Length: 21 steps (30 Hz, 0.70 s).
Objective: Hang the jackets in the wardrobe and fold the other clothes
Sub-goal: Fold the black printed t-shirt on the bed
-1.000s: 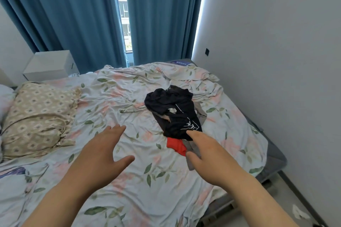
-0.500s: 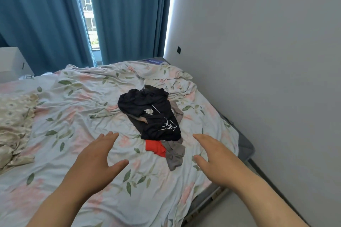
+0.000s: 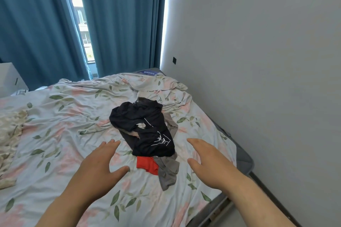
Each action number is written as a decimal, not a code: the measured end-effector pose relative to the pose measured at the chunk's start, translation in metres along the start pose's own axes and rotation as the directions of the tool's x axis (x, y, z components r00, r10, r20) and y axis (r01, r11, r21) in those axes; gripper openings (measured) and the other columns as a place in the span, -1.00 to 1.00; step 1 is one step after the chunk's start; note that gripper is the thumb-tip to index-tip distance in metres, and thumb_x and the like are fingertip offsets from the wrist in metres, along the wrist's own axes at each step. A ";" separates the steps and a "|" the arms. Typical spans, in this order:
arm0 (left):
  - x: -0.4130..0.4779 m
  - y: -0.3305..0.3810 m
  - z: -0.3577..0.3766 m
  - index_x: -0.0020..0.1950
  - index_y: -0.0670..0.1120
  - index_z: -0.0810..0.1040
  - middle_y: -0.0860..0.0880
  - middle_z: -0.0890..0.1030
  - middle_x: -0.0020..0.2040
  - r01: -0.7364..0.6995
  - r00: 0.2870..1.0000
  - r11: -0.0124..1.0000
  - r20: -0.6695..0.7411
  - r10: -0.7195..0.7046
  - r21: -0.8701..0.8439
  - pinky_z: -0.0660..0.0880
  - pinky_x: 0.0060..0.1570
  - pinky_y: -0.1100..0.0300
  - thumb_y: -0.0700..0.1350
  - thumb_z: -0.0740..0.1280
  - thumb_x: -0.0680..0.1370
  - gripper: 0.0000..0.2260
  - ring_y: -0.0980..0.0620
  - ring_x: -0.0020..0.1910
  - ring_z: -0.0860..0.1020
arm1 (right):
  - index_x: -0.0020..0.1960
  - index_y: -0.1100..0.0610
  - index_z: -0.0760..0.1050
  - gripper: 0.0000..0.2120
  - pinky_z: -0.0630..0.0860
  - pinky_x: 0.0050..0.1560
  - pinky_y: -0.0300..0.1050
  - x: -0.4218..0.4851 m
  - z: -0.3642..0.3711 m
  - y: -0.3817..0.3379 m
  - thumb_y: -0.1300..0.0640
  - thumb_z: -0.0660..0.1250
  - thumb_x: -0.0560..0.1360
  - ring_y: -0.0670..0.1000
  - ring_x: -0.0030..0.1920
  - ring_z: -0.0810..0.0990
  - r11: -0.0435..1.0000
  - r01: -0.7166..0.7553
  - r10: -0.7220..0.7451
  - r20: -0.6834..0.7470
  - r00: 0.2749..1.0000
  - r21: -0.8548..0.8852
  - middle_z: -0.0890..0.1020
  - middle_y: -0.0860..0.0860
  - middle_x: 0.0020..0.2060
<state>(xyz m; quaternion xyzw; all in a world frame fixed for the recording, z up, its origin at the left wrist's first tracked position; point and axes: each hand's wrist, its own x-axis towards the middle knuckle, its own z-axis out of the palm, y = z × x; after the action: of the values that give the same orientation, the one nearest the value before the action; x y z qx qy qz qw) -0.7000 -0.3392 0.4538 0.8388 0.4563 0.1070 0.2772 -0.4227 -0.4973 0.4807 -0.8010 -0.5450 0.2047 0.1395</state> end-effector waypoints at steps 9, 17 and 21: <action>0.077 0.040 0.083 0.59 0.17 0.11 0.17 0.12 0.59 0.214 0.977 0.976 0.031 -0.213 -0.028 0.11 0.50 0.15 0.23 0.35 0.52 -0.29 0.17 0.58 0.01 | 0.50 -0.18 0.17 -0.53 0.17 0.17 -0.36 0.112 -0.008 0.099 -0.05 0.18 0.62 -0.14 0.38 0.29 0.994 0.055 -0.065 0.099 0.993 0.096 0.34 -0.19 0.43; 0.151 0.041 0.165 0.50 0.29 0.24 0.39 0.27 0.28 0.365 0.931 0.907 0.065 -0.359 -0.209 0.29 0.06 0.38 0.16 0.40 0.50 -0.39 0.40 0.18 0.27 | 0.54 -0.15 0.16 -0.49 0.18 0.13 -0.40 0.207 0.045 0.178 -0.05 0.18 0.62 -0.16 0.38 0.32 0.985 0.036 -0.077 0.241 0.967 0.170 0.34 -0.19 0.45; 0.174 0.014 0.228 0.53 0.17 0.24 0.18 0.31 0.50 0.463 0.886 0.847 0.156 -0.437 -0.260 0.30 0.36 0.23 0.12 0.40 0.52 -0.38 0.20 0.45 0.30 | 0.59 -0.04 0.13 -0.45 0.19 0.31 -0.34 0.249 0.116 0.202 0.00 0.20 0.64 -0.10 0.48 0.27 0.967 -0.082 -0.008 0.353 0.936 0.241 0.27 -0.11 0.53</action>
<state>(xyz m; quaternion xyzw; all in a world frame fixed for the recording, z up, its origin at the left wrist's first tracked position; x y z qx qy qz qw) -0.4938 -0.2859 0.2611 0.6624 0.6064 0.0666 0.4347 -0.2333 -0.3397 0.2453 -0.7375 -0.5155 0.4143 0.1368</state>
